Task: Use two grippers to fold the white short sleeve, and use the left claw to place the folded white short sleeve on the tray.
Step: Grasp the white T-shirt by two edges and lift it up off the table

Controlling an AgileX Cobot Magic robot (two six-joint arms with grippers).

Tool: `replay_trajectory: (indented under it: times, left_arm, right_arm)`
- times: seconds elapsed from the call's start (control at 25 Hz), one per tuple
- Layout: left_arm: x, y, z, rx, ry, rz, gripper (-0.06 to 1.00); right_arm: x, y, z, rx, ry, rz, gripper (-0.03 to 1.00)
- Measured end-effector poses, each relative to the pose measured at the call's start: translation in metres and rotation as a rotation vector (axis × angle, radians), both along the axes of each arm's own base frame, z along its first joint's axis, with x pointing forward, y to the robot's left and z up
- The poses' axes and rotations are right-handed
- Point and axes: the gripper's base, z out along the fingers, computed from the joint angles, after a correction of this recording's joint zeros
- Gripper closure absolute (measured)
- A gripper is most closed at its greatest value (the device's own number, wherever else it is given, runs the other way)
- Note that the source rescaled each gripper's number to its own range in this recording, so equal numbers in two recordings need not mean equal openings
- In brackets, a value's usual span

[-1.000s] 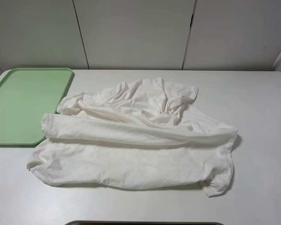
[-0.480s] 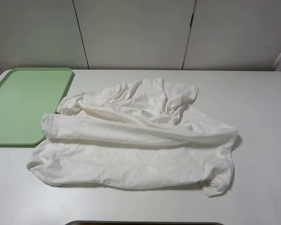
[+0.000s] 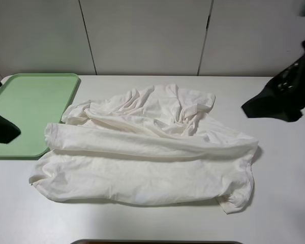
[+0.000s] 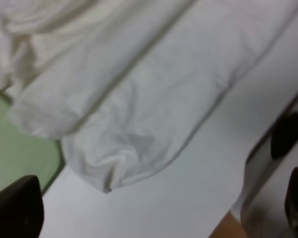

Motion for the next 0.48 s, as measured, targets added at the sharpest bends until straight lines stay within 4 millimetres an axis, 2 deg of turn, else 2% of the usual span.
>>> replay_trajectory:
  times: [0.08, 0.2, 0.24, 0.28, 0.36, 0.4, 0.48]
  left_arm:
    - [0.006, -0.021, -0.013, 0.059, 0.053, -0.157, -0.02]
    - [0.010, -0.032, -0.021, 0.099, 0.082, -0.246, -0.02]
    - [0.013, -0.037, -0.026, 0.121, 0.099, -0.282, -0.02]
    - [0.019, -0.041, -0.034, 0.151, 0.123, -0.322, -0.01]
    - [0.026, -0.044, -0.042, 0.192, 0.149, -0.344, -0.01]
    - [0.030, -0.045, -0.047, 0.217, 0.162, -0.348, 0.00]
    - [0.040, -0.049, -0.058, 0.268, 0.182, -0.356, 0.00]
  right_arm:
    - [0.010, 0.026, -0.013, -0.040, 0.008, 0.151, -0.03]
    - [0.022, 0.055, -0.030, -0.096, -0.012, 0.305, -0.03]
    - [0.022, 0.055, -0.030, -0.096, -0.012, 0.305, -0.03]
    - [0.030, 0.068, -0.044, -0.149, -0.014, 0.387, -0.03]
    - [0.037, 0.079, -0.059, -0.179, 0.017, 0.425, -0.03]
    - [0.037, 0.079, -0.059, -0.179, 0.017, 0.425, -0.03]
    - [0.042, 0.083, -0.072, -0.200, 0.057, 0.441, -0.03]
